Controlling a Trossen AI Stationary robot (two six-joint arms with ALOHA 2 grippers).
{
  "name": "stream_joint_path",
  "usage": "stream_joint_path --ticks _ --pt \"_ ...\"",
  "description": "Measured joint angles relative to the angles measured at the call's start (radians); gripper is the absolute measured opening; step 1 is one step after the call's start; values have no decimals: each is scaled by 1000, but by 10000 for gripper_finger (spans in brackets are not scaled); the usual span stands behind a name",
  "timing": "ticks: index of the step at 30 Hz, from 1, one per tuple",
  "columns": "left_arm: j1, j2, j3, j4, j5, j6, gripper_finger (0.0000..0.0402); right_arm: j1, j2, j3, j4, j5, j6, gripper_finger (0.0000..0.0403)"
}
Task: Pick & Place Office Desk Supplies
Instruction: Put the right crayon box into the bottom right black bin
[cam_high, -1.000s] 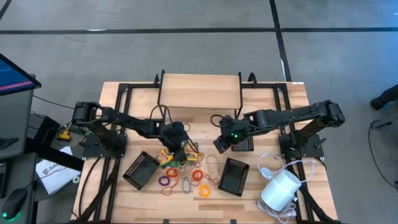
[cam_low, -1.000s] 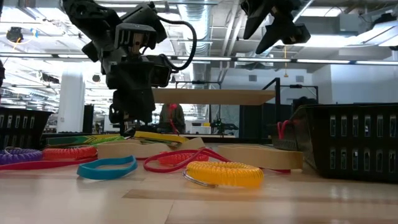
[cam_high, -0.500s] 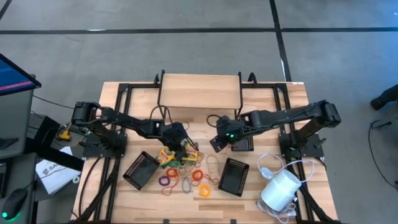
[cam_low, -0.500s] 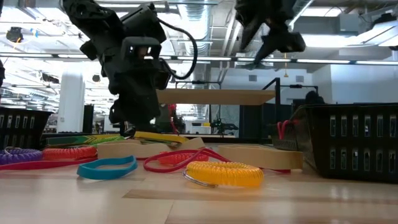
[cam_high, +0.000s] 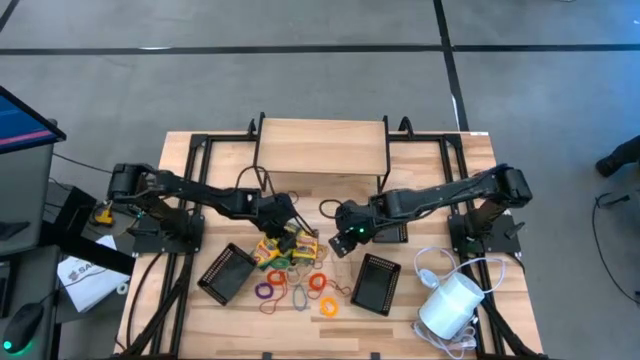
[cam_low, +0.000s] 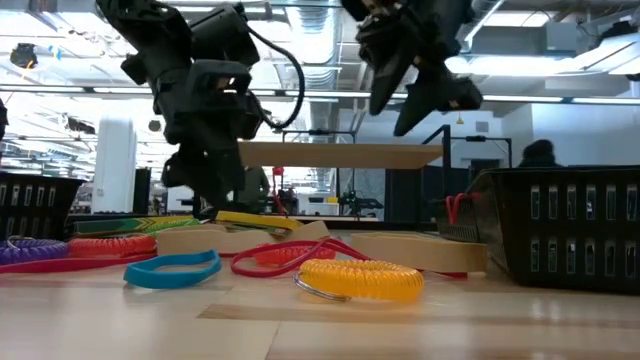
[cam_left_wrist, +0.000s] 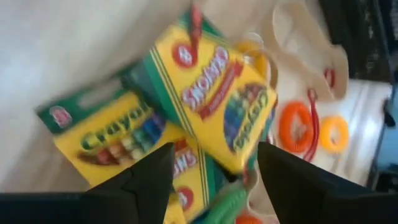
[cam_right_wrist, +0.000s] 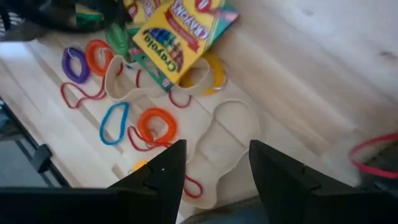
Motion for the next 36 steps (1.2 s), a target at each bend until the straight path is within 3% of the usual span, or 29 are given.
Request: stream_joint_path --ticks 5,16,26,36 --pt "-4 -24 0 -1 -119 0 225 1 55 -1 90 -26 -3 172" --pt "-4 -10 -7 33 -172 -52 225 -16 81 0 193 -24 0 172" --pt "2 -9 -148 191 -163 -182 225 -28 81 0 201 -25 -3 172" --pt "2 -9 -170 267 -141 -203 225 -28 81 0 232 -25 -3 173"
